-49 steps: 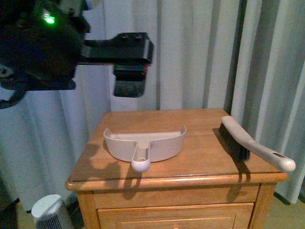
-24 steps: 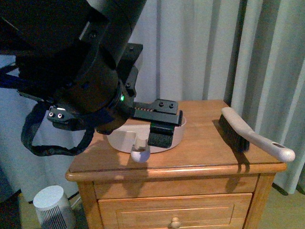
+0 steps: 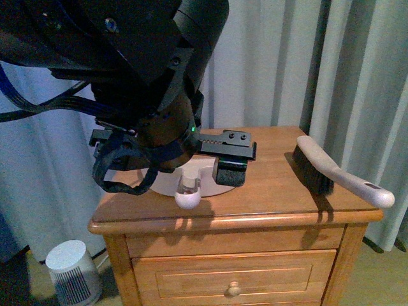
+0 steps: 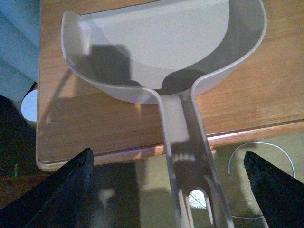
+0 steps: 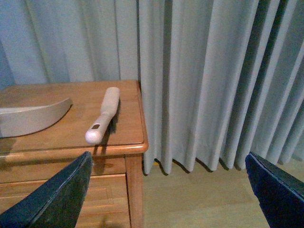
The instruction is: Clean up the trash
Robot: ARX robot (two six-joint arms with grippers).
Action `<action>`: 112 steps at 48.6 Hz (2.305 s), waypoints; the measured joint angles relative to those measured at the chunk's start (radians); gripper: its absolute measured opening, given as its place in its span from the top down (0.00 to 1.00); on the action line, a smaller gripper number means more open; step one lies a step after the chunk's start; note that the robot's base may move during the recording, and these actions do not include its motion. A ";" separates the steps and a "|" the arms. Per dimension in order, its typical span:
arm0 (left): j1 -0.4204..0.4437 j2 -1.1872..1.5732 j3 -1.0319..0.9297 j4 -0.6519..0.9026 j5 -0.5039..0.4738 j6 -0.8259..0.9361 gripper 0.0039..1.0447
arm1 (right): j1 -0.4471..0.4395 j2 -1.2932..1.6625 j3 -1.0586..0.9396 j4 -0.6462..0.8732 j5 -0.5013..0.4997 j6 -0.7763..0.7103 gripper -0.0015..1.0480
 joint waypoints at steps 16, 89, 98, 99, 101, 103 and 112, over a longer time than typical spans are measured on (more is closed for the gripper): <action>-0.001 0.066 0.032 -0.002 -0.039 0.012 0.07 | 0.000 0.000 0.000 0.000 0.000 0.000 0.07; 0.033 0.104 0.024 0.014 -0.043 0.069 0.72 | 0.000 0.000 0.000 0.000 0.000 0.000 0.07; 0.062 0.040 -0.043 0.156 -0.062 0.110 0.73 | 0.000 0.000 0.000 0.000 0.000 0.000 0.07; 0.068 0.029 -0.051 0.177 -0.063 0.119 0.73 | 0.000 0.000 0.000 0.000 0.000 0.000 0.07; 0.076 0.010 -0.066 0.211 -0.062 0.130 0.73 | 0.000 0.000 0.000 0.000 0.000 0.000 0.07; 0.091 -0.026 -0.092 0.273 -0.061 0.156 0.73 | 0.000 0.000 0.000 0.000 0.000 0.000 0.07; 0.138 -0.175 -0.215 0.476 -0.029 0.246 0.73 | 0.000 0.000 0.000 0.000 0.000 0.000 0.07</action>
